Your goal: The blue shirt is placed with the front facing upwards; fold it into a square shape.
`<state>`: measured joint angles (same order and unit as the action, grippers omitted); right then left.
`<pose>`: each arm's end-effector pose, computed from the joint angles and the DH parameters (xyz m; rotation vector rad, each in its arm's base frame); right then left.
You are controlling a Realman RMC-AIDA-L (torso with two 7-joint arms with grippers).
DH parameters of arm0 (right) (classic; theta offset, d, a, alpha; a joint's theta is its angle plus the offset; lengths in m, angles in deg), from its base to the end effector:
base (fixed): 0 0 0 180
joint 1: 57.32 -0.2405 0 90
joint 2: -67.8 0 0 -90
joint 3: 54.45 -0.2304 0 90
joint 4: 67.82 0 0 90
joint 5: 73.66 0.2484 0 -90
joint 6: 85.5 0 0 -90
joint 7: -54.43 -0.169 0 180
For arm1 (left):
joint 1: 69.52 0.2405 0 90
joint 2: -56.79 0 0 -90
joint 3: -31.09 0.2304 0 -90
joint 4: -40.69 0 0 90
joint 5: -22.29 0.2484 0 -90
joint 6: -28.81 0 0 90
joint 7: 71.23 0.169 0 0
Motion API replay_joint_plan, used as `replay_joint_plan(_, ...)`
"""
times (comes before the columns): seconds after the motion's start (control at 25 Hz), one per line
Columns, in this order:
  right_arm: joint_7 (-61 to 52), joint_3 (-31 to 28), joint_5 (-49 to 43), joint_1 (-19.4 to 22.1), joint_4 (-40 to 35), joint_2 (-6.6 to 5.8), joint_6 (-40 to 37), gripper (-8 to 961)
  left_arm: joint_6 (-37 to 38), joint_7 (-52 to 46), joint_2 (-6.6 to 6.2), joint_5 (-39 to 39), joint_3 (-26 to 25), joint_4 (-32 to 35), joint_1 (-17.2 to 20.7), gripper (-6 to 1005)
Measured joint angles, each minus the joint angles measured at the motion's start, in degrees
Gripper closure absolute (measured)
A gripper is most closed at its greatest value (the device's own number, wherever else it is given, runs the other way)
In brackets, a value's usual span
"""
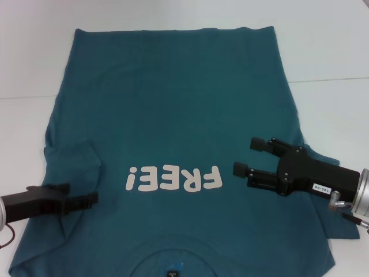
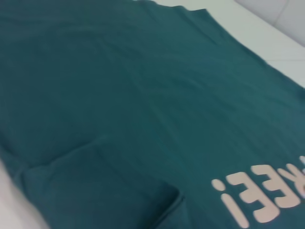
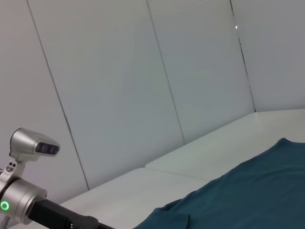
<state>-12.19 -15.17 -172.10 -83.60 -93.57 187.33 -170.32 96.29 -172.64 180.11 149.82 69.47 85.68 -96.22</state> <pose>0.2755 0.3449 -0.0249 -2.4571 0.6653 0.9541 -0.3225 0.3779 -0.0079 -2.3256 -1.1362 -0.3397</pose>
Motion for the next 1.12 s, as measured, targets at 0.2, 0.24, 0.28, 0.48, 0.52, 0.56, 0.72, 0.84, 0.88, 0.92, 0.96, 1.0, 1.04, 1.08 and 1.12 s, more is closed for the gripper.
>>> replay_joint_plan(0.2,0.0,0.0,0.0,0.0,0.0,0.0,-0.1,11,2.3,-0.2,-0.01,-0.1,0.0,1.1,0.1,91)
replay_joint_plan(0.24,0.0,0.0,0.0,0.0,0.0,0.0,-0.1,12,2.6,-0.2,-0.01,-0.1,-0.1,1.2,0.1,91)
replay_joint_plan(0.28,0.0,0.0,0.0,0.0,0.0,0.0,-0.1,12,2.7,-0.3,-0.01,-0.1,-0.2,1.3,0.2,91)
replay_joint_plan(0.48,0.0,0.0,0.0,0.0,0.0,0.0,-0.1,12,2.4,-0.2,0.1,-0.2,-0.5,2.2,0.4,91)
replay_joint_plan(0.52,0.0,0.0,0.0,0.0,0.0,0.0,-0.1,12,2.2,-0.2,0.13,0.0,-0.5,2.4,0.5,91)
replay_joint_plan(0.56,0.0,0.0,0.0,0.0,0.0,0.0,-0.1,12,2.2,-0.2,0.13,0.1,-0.5,2.6,0.6,92)
replay_joint_plan(0.72,0.0,0.0,0.1,0.0,0.0,0.0,-0.1,12,2.3,-1.4,0.11,0.2,-0.6,4.0,1.4,92)
replay_joint_plan(0.84,0.0,-0.1,0.1,0.0,0.0,0.0,-0.1,12,3.6,-3.5,-0.19,0.4,-0.6,5.3,2.2,92)
replay_joint_plan(0.88,0.0,-0.2,0.1,0.0,0.0,0.0,-0.1,11,4.3,-4.4,-0.26,0.8,-0.6,5.7,2.5,92)
replay_joint_plan(0.92,0.0,-0.2,0.1,0.0,0.0,0.0,-0.1,11,5.0,-5.4,-0.32,1.3,-0.6,6.3,2.7,92)
replay_joint_plan(0.96,0.0,-0.2,0.1,0.0,0.0,0.0,-0.1,11,5.9,-6.6,-0.34,2.0,-0.6,7.0,2.9,92)
replay_joint_plan(1.0,0.0,-0.2,0.1,0.0,0.0,0.0,-0.1,11,6.4,-7.5,-0.35,2.6,-0.6,7.3,3.0,92)
replay_joint_plan(1.04,0.0,-0.2,0.1,0.0,0.0,0.0,-0.1,12,7.1,-8.5,-0.35,3.4,-0.6,7.7,3.1,92)
replay_joint_plan(1.08,0.0,-0.2,0.1,0.0,0.0,0.0,-0.1,12,7.7,-9.6,-0.37,4.1,-0.6,8.0,3.2,92)
replay_joint_plan(1.12,0.0,-0.2,0.1,0.0,0.0,0.0,-0.1,13,8.1,-10.4,-0.4,4.8,-0.6,8.1,3.2,92)
